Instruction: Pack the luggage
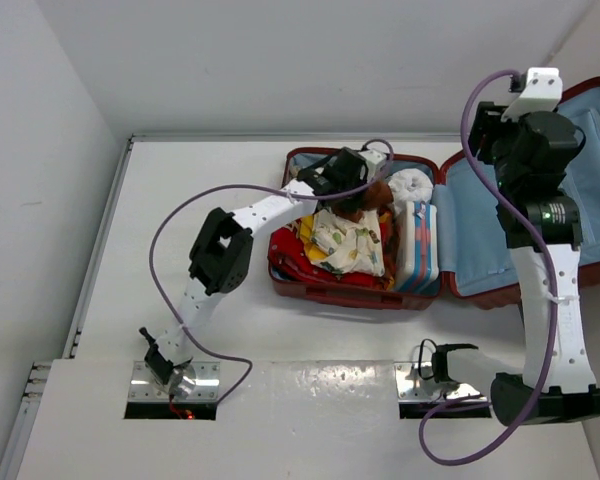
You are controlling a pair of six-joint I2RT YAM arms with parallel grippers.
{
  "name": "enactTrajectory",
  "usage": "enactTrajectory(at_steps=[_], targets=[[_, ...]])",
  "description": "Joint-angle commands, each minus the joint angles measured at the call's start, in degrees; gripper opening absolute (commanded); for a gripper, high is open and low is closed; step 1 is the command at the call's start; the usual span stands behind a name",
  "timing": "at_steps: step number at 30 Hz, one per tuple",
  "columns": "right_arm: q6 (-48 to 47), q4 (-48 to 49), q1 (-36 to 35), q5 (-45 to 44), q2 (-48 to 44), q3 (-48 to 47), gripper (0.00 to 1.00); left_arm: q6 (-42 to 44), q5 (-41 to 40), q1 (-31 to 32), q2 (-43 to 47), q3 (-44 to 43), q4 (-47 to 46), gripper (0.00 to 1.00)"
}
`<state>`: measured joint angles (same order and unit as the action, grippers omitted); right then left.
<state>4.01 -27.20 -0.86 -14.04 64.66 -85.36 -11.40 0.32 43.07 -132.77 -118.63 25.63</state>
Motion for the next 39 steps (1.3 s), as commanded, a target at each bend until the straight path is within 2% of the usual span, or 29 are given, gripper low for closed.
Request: enactTrajectory(at_steps=[1,2,5,6,7,9,12,14,16,18,20,23,39], targets=[[-3.48,0.92,0.6,-3.18,0.73,-4.19,0.64,12.94,1.33,0.7,4.88,3.92,5.05,0.11],[-3.48,0.75,0.51,-2.84,0.81,-4.37,0.64,14.98,7.7,0.7,6.11,7.41,5.05,0.12],[-3.57,0.05,0.69,-3.09,0.99,-5.87,0.65,20.27,20.28,-1.84,11.56,12.44,5.05,0.25],[-3.48,-0.31,0.6,-5.01,1.34,-6.65,0.67,21.23,23.03,-2.72,12.79,15.07,5.05,0.46],[-3.57,-0.05,0.77,-6.16,1.43,-6.92,0.67,22.11,24.98,-2.73,14.02,16.22,5.57,0.6],[-5.48,0.39,0.6,-10.27,2.31,-7.36,0.68,22.12,27.79,-3.43,18.06,19.38,4.44,0.78],[-9.71,5.02,0.51,-16.27,2.84,-5.96,0.69,18.35,27.1,-5.45,24.54,23.25,0.32,0.8],[-16.81,7.76,0.42,-20.31,3.97,-5.43,0.69,12.23,25.89,-7.12,28.86,26.41,-8.63,0.82],[-22.1,9.44,2.97,-21.98,4.94,-5.95,0.69,9.65,25.27,-8.26,34.91,30.1,-17.49,0.89],[-28.34,11.1,3.76,-22.6,5.82,-6.39,0.68,7.19,22.38,-8.97,37.66,30.65,-20.96,1.0],[-32.55,11.3,5.95,-23.05,6.61,-7.36,0.65,7.18,21.74,-9.49,38.46,28.38,-21.24,1.0],[-33.01,7.27,10.6,-22.61,8.46,-10.16,0.64,6.4,20.78,-10.02,38.46,23.63,-17.81,1.0],[-34.69,1.36,28.81,-12.77,11.53,-8.42,0.6,4.37,20.86,-14.15,37.32,22.48,-14.38,1.0]])
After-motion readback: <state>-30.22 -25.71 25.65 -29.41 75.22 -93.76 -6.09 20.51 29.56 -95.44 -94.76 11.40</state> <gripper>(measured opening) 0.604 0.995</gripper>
